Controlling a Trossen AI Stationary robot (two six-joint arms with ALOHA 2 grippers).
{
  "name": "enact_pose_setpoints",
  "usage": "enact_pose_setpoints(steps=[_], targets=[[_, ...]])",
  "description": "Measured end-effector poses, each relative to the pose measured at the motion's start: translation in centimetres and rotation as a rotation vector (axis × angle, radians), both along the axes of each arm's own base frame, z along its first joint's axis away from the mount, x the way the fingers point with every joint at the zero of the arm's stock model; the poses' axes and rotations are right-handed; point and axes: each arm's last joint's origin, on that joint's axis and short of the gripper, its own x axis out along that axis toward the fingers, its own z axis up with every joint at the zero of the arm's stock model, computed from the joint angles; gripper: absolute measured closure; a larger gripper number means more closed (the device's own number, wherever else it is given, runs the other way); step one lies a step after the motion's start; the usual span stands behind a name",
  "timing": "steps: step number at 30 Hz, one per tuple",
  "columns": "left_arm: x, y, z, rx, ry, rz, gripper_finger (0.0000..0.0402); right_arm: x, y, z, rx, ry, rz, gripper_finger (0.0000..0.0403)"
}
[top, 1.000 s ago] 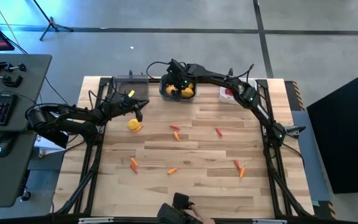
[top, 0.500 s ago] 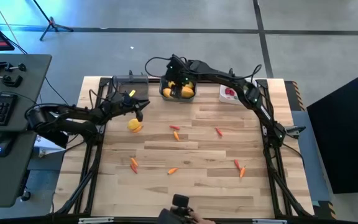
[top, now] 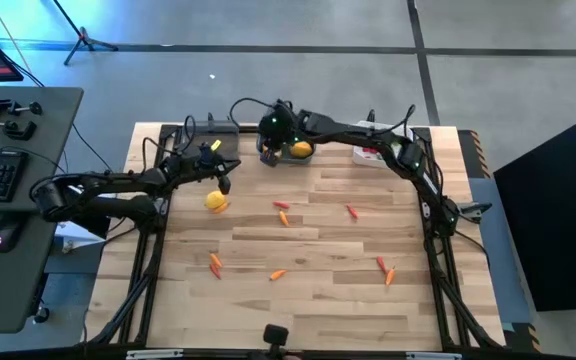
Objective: Sort produce into baskets
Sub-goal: Put the yellow lemon into the blue bin
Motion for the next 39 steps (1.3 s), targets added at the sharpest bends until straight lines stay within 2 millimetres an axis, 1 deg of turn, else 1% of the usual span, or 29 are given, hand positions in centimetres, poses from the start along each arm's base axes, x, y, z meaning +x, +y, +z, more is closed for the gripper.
enact_pose_setpoints(steps=[2, 5, 10, 14, 16, 19, 22, 25, 28, 30, 33, 36, 39], targets=[[-0.1, -0.1, 0.0, -0.022, 0.003, 0.005, 0.0401, -0.5, 0.8, 0.0, -0.020, -0.041, -0.026, 0.0402], [-0.2, -0.2, 0.2, -0.087, 0.041, -0.001, 0.0401, -2.0, 2.0, 0.3, -0.014, -0.087, -0.051, 0.0402], [0.5, -0.6, 1.5, -0.163, 0.159, -0.037, 0.0401, -6.0, 4.5, 0.9, -0.002, -0.144, -0.103, 0.0402], [1.2, -1.3, 3.4, -0.244, 0.292, -0.072, 0.0397, -9.3, 6.3, 0.8, -0.021, -0.149, -0.147, 0.0403], [1.4, -1.8, 4.3, -0.269, 0.381, -0.052, 0.0388, -10.8, 7.1, 0.9, -0.022, -0.157, -0.168, 0.0403], [1.3, -2.7, 5.9, -0.297, 0.518, -0.021, 0.0369, -12.8, 8.1, 0.6, -0.033, -0.150, -0.184, 0.0403], [1.1, -3.5, 7.1, -0.361, 0.628, -0.008, 0.0343, -14.3, 8.9, 0.2, -0.039, -0.158, -0.183, 0.0403], [1.2, -4.3, 7.8, -0.426, 0.705, -0.001, 0.0311, -15.4, 9.3, -0.1, -0.044, -0.177, -0.183, 0.0403], [1.7, -4.6, 7.7, -0.478, 0.755, 0.014, 0.0274, -16.2, 9.6, -0.8, -0.044, -0.174, -0.183, 0.0403], [2.0, -4.6, 7.3, -0.515, 0.807, 0.030, 0.0249, -16.5, 9.7, -1.2, -0.043, -0.173, -0.183, 0.0403], [2.4, -4.4, 6.1, -0.553, 0.925, 0.032, 0.0211, -16.7, 9.9, -1.6, -0.039, -0.159, -0.179, 0.0403], [3.1, -3.8, 4.7, -0.536, 1.021, 0.030, 0.0177, -16.5, 10.2, -1.6, -0.043, -0.158, -0.165, 0.0403], [3.6, -3.3, 3.4, -0.530, 1.093, 0.035, 0.0152, -16.4, 10.4, -1.6, -0.050, -0.161, -0.153, 0.0403]])
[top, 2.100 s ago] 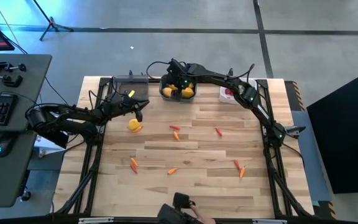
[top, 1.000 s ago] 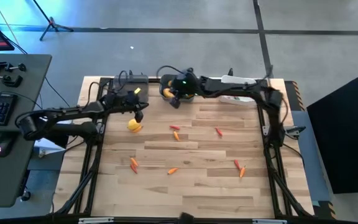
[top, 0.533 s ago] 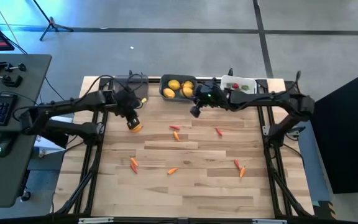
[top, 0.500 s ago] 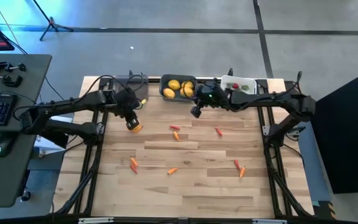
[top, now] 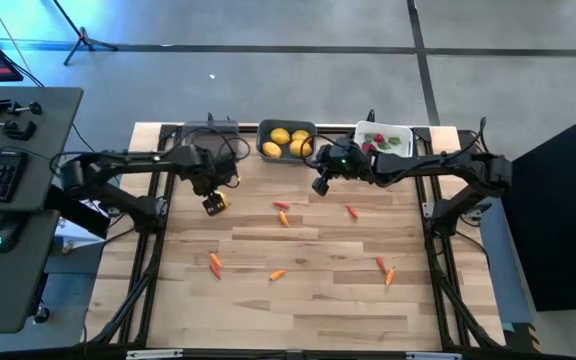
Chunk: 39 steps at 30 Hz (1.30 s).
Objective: Sort produce into baskets
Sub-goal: Put the yellow lemon into the blue bin
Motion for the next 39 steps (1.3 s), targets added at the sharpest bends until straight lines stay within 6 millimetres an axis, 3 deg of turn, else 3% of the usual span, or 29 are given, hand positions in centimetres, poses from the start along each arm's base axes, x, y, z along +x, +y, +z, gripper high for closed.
enact_pose_setpoints(steps=[5, 13, 23, 28, 36, 39], targets=[[0.3, 0.9, -1.5, 0.015, 0.087, -0.001, 0.0137, 0.1, 0.2, 0.0, -0.008, 0.004, 0.012, 0.0403], [1.1, 2.0, -2.8, 0.018, 0.072, 0.002, 0.0143, 0.1, 0.2, 0.0, -0.008, 0.005, 0.013, 0.0403], [1.3, 2.8, -3.2, 0.026, 0.073, -0.054, 0.0224, 0.1, 0.2, 0.0, -0.009, 0.005, 0.012, 0.0403], [3.0, 3.8, -1.2, 0.086, -0.008, -0.064, 0.0260, 0.1, 0.2, 0.0, -0.008, 0.005, 0.013, 0.0403], [7.6, 7.5, 5.1, 0.321, -0.375, -0.098, 0.0261, 0.1, 0.2, 0.0, -0.009, 0.005, 0.012, 0.0403], [9.2, 8.9, 6.3, 0.364, -0.473, -0.121, 0.0262, 0.1, 0.2, 0.0, -0.008, 0.004, 0.012, 0.0403]])
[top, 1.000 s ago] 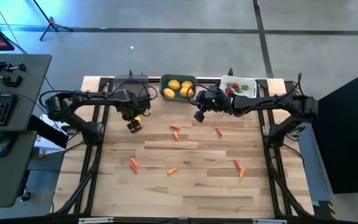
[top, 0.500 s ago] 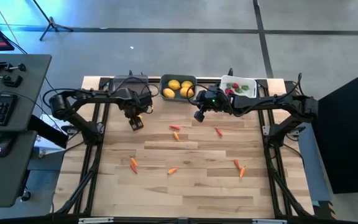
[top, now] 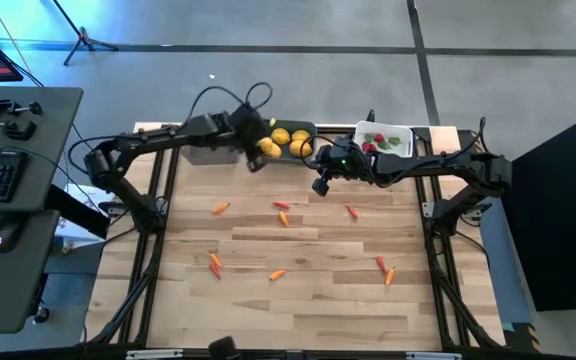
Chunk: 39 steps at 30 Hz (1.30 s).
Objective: Sort produce into baskets
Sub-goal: Put the yellow lemon into the blue bin
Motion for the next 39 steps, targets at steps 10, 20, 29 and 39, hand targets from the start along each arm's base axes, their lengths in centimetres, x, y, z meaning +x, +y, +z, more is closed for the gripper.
enact_pose_setpoints(steps=[10, 20, 29, 39], targets=[[5.4, 3.9, -3.3, -0.015, -0.001, -0.203, 0.0262, 0.0, 0.0, 0.0, 0.001, -0.001, -0.001, 0.0403], [6.4, 5.4, -4.7, 0.106, 0.115, -0.354, 0.0253, 0.0, 0.0, 0.0, 0.016, -0.009, -0.012, 0.0403], [6.3, 5.4, -4.9, 0.131, 0.142, -0.388, 0.0183, 0.0, 0.0, 0.0, 0.016, -0.009, -0.012, 0.0403], [5.6, 6.7, -5.2, 0.127, 0.156, -0.356, 0.0166, 0.0, 0.0, 0.0, 0.016, -0.009, -0.012, 0.0403]])
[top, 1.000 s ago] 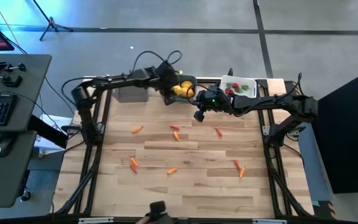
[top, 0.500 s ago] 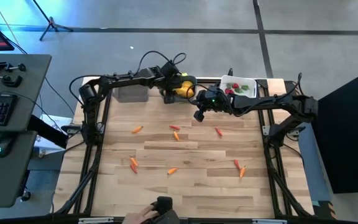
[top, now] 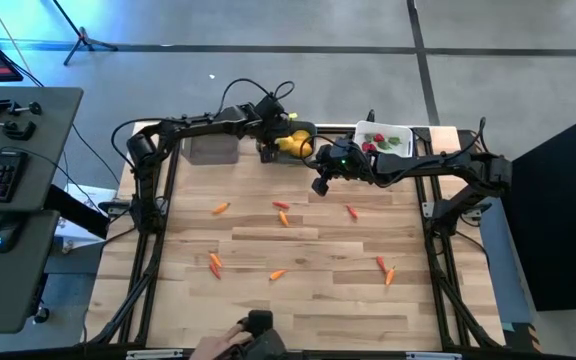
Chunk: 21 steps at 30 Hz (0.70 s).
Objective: Sort produce into baskets
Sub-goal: Put the yellow lemon into the blue bin
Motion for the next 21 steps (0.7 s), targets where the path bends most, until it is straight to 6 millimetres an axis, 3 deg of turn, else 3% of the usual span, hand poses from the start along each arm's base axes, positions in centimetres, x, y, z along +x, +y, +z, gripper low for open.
enact_pose_setpoints(steps=[4, 9, 21], targets=[[0.1, -0.1, 0.0, -0.014, -0.011, -0.029, 0.0178, 0.0, 0.0, 0.0, 0.003, -0.002, -0.002, 0.0403], [0.0, 0.3, 1.1, -0.030, -0.100, -0.045, 0.0222, 0.0, 0.0, 0.0, 0.004, -0.002, -0.003, 0.0403], [0.2, 1.8, -1.7, -0.122, -0.126, -0.013, 0.0388, 0.0, -0.1, 0.0, 0.002, -0.006, -0.005, 0.0403]])
